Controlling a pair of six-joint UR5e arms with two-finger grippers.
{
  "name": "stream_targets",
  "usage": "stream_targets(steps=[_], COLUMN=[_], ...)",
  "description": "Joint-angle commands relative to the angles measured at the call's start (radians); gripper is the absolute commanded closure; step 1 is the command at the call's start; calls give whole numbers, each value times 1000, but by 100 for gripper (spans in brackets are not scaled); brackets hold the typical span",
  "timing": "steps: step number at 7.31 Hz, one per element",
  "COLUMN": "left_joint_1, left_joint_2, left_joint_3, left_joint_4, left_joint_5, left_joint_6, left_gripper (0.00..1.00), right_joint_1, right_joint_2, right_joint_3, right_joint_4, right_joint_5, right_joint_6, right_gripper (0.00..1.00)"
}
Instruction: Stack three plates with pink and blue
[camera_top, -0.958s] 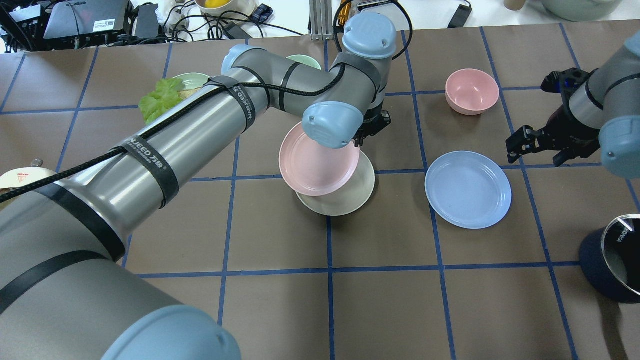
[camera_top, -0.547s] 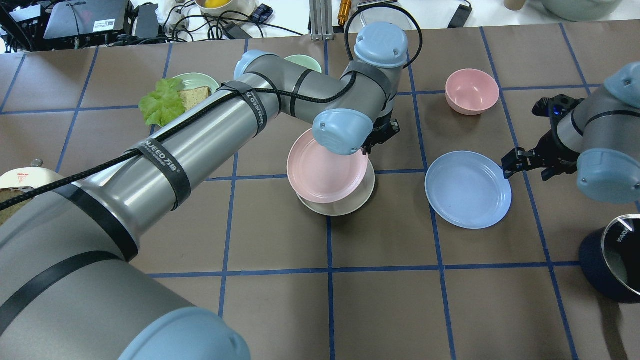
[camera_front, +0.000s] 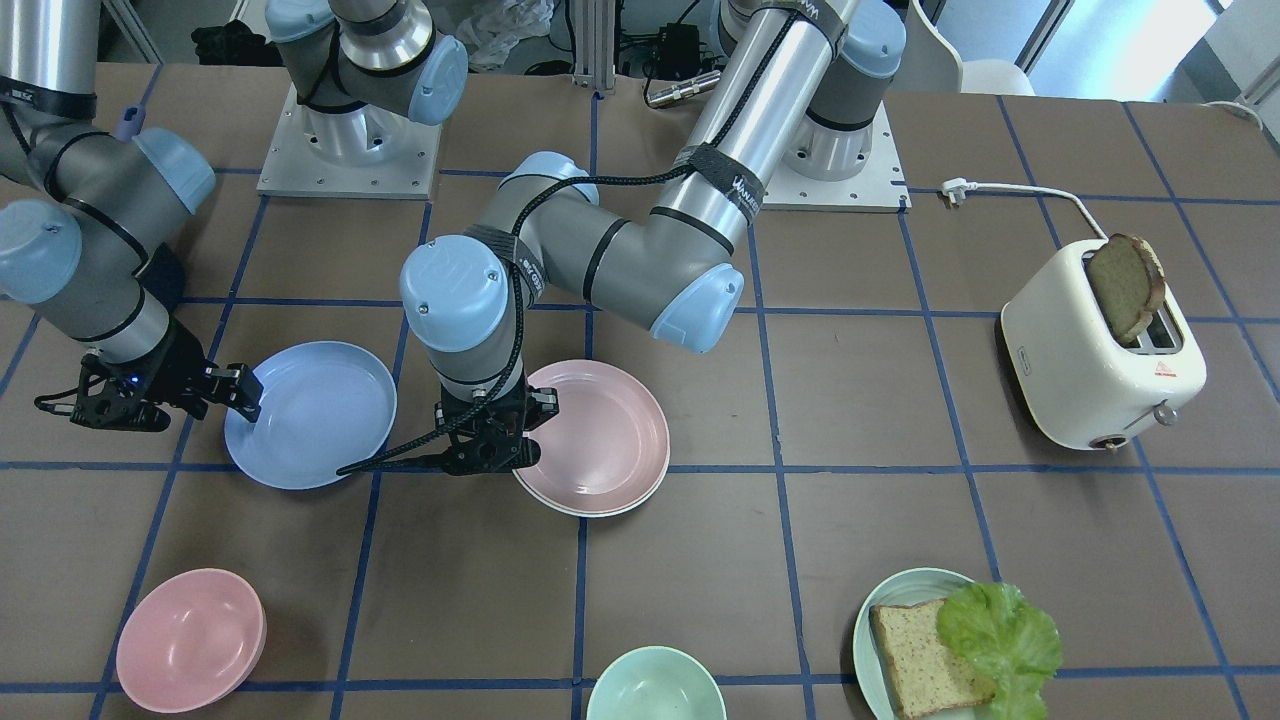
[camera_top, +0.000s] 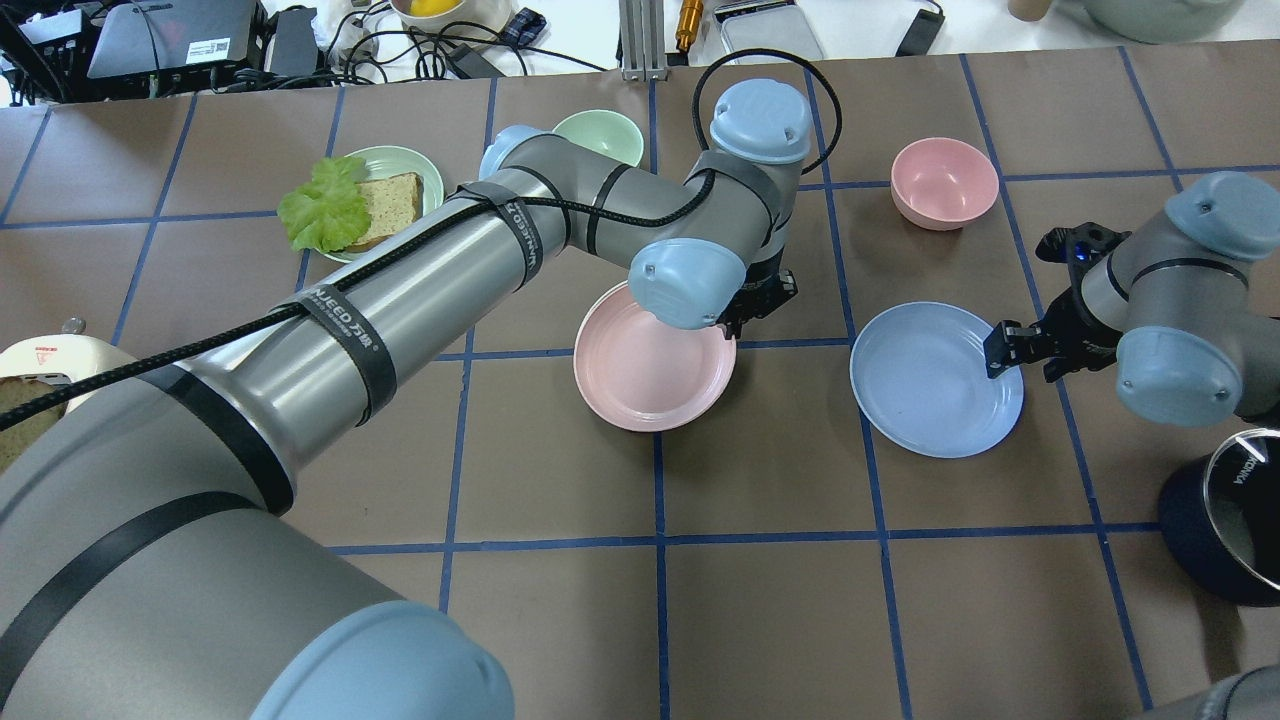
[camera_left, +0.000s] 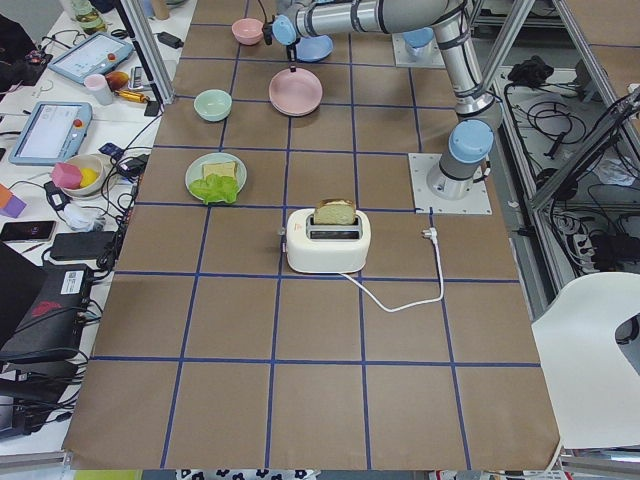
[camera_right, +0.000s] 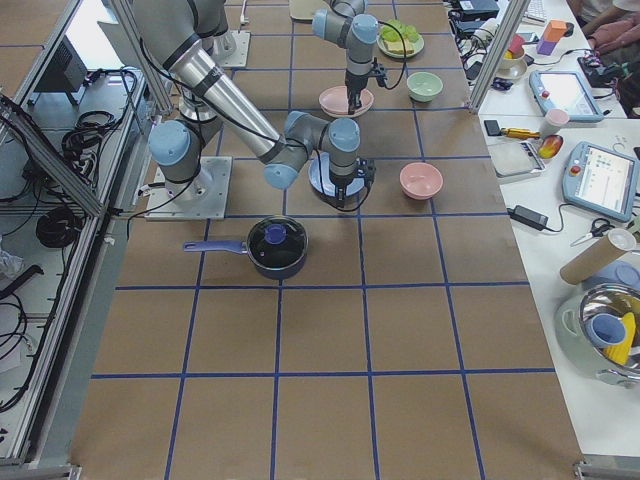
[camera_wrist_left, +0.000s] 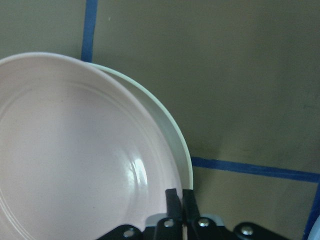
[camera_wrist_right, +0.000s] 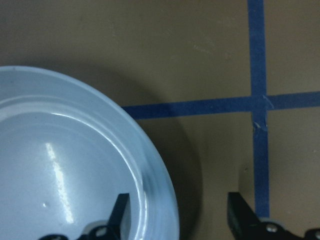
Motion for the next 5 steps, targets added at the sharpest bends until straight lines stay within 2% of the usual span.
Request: stream_targets(steps=[1, 2, 3, 5], left_joint_1=[5, 5, 5, 20], left_joint_2=[7, 15, 24, 36], left_joint_3=[-50, -50, -50, -38], left_joint_4=[16, 18, 18, 21], left_joint_5=[2, 3, 2, 6], left_joint_6=[11, 9, 11, 12], left_gripper=[65, 1, 0, 0], right_joint_1=[2, 2, 6, 5], right_joint_2=[5, 1, -4, -28], right_joint_3=[19, 21, 18, 9], right_joint_4=[1, 1, 2, 42], right_joint_5=[32, 33, 35, 35], right_joint_6=[1, 2, 2, 7], right_gripper=[93, 96, 100, 100])
